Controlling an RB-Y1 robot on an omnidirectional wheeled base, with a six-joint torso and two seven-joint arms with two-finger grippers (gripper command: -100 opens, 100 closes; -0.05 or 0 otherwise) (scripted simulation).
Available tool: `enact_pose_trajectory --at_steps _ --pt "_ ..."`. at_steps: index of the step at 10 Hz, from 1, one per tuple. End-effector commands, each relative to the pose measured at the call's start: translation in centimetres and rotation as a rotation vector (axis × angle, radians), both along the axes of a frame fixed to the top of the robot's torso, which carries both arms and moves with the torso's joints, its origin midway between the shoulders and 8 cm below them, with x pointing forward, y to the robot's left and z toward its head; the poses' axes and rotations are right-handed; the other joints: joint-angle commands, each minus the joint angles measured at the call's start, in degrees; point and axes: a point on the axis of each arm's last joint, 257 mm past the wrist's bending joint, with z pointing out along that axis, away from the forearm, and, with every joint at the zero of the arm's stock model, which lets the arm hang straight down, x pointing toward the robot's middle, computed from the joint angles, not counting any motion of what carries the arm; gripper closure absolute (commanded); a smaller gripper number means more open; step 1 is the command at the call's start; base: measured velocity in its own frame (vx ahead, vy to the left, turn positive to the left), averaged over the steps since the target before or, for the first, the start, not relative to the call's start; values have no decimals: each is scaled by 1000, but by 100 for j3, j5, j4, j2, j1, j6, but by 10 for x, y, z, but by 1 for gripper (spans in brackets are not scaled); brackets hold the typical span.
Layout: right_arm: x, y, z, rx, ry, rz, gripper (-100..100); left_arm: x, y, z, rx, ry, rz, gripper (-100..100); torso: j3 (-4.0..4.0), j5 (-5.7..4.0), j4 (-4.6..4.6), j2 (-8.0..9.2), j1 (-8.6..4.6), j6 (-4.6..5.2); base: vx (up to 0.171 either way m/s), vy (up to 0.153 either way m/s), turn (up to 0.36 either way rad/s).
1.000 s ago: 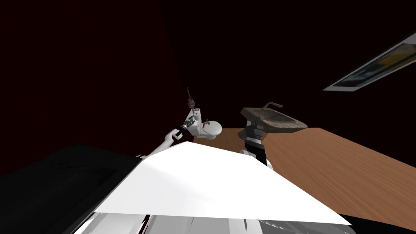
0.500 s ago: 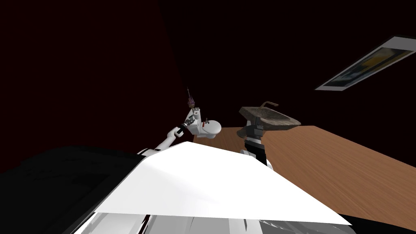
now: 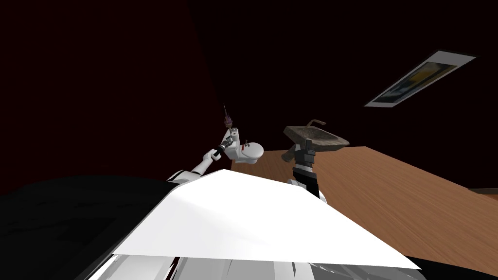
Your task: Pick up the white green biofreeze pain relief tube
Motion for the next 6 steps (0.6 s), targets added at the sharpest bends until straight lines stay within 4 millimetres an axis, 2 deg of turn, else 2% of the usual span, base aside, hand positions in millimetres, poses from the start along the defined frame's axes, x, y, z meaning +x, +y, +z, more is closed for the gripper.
enact_pose_trajectory --at_steps 1,2,3,4,5,6 --pt "0 0 0 0 0 0 0 11 3 3 -1 -1 7 -100 0 0 0 0 0 0 -48 -4 -6" --pt "0 0 0 0 0 0 0 7 10 -10 -2 27 22 -100 -7 1 -3 -13 5 -2 -8 3 10" --pt "0 0 0 0 0 0 0 6 10 -11 -2 28 23 -100 -15 2 -6 -26 9 -3 9 3 4" --pt "0 0 0 0 0 0 0 21 8 3 -5 2 19 -100 -20 3 -8 -34 10 -3 -71 10 -108" --pt "0 0 0 0 0 0 0 28 10 5 -6 3 25 -100 -11 3 -4 -17 10 5 -96 -3 -77" --pt "0 0 0 0 0 0 0 26 16 -5 -8 25 38 -100 -5 2 -2 -10 4 4 -53 -13 -1"
